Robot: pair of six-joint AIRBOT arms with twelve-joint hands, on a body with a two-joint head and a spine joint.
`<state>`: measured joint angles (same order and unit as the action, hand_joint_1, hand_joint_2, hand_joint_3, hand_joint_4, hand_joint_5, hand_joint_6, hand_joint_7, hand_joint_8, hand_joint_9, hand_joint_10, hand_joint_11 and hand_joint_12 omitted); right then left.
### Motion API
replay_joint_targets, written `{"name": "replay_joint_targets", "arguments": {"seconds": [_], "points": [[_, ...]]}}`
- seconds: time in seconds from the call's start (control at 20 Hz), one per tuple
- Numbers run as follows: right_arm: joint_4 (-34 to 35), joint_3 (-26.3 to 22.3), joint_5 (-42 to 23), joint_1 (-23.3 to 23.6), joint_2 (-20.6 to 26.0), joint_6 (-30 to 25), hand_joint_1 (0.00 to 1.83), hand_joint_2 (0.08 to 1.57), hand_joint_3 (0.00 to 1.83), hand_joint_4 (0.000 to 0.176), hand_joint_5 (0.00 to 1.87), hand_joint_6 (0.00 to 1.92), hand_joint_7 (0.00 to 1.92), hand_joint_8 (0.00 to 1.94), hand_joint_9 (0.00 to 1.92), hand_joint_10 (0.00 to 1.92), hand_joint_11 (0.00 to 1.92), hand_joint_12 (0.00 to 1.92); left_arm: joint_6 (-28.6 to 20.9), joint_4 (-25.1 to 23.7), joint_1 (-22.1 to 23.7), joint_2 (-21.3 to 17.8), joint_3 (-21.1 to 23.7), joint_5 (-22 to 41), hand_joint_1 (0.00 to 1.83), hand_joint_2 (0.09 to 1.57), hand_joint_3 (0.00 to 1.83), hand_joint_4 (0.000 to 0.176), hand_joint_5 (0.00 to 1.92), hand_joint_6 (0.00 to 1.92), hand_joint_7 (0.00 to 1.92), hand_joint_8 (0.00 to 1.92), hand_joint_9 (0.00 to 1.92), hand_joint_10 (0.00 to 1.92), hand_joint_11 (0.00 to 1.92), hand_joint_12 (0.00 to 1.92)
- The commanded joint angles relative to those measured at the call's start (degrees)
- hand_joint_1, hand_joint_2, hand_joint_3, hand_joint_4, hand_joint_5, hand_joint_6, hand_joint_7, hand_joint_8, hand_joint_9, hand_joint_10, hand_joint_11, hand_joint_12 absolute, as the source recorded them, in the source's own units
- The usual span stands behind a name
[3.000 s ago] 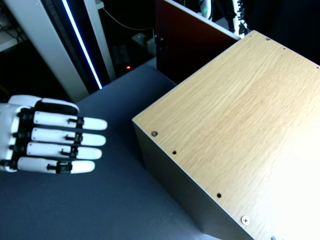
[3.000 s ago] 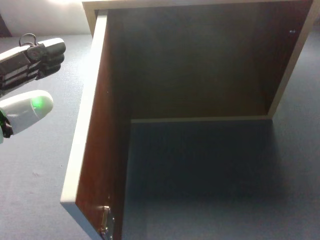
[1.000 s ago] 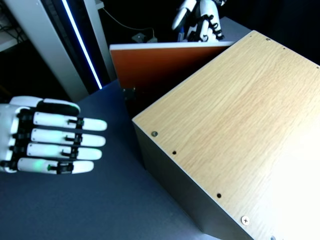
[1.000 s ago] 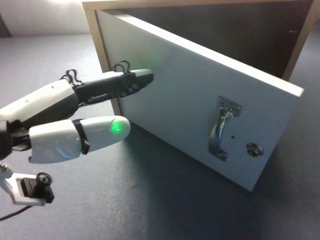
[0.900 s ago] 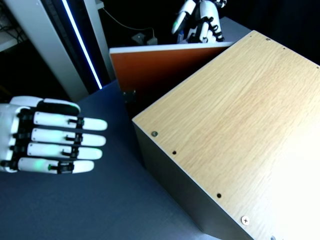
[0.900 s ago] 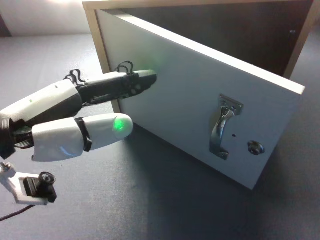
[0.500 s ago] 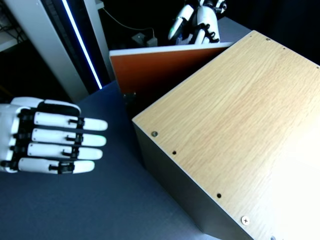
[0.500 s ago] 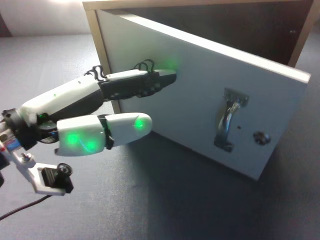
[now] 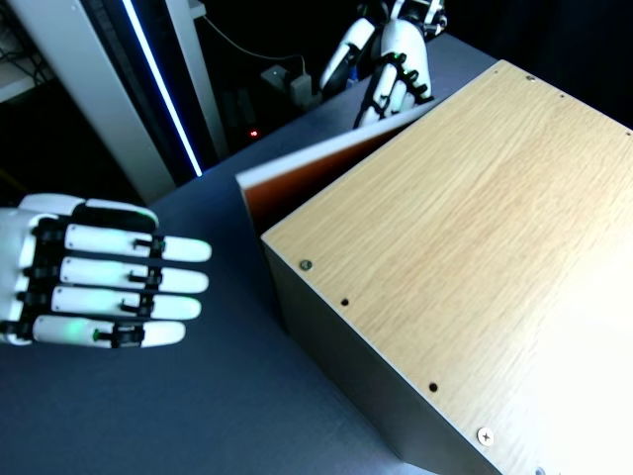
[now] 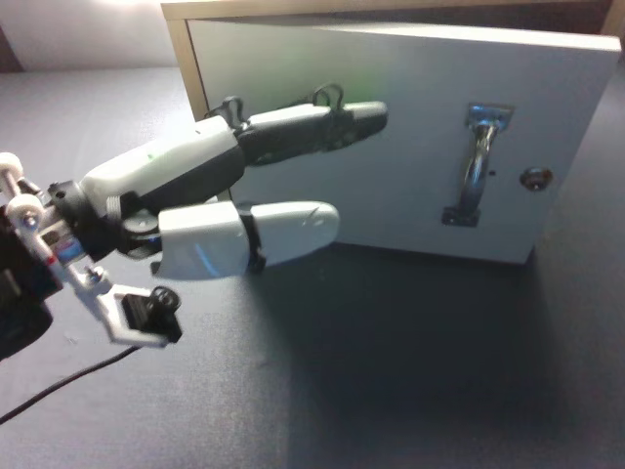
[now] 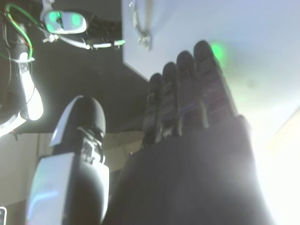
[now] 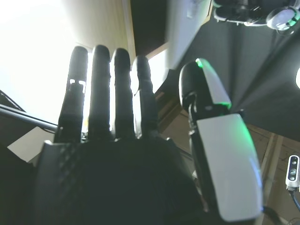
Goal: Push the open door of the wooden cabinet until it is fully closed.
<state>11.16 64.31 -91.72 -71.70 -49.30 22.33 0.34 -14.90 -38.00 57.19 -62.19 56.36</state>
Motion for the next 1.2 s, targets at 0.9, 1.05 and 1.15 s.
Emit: {"name": "replay_joint_targets", "arguments": {"seconds": [0.9, 1.05, 1.15], "points": [[2.0, 0.4, -7.4, 0.2, -0.1, -1.3, 0.60, 1.39, 0.00, 0.000, 0.44, 0.00, 0.41, 0.00, 0.36, 0.00, 0.06, 0.70, -0.3, 7.9, 1.0, -0.3, -0.9, 6.7, 0.29, 1.31, 0.00, 0.000, 0.23, 0.00, 0.30, 0.01, 0.33, 0.01, 0.36, 0.08], [2.0, 0.3, -7.4, 0.2, -0.1, -1.3, 0.62, 1.38, 0.00, 0.000, 0.45, 0.00, 0.42, 0.00, 0.36, 0.00, 0.01, 0.79, -0.3, 9.1, -1.0, -1.7, 0.4, 9.3, 0.30, 1.33, 0.00, 0.000, 0.20, 0.01, 0.27, 0.00, 0.29, 0.00, 0.33, 0.08], [2.0, 0.2, -7.5, 0.2, -0.1, -1.3, 0.62, 1.38, 0.00, 0.000, 0.45, 0.00, 0.42, 0.00, 0.35, 0.00, 0.00, 0.79, -0.3, 10.2, -3.3, -3.6, 2.1, 12.7, 0.33, 1.32, 0.00, 0.000, 0.21, 0.01, 0.28, 0.01, 0.30, 0.01, 0.35, 0.09]]}}
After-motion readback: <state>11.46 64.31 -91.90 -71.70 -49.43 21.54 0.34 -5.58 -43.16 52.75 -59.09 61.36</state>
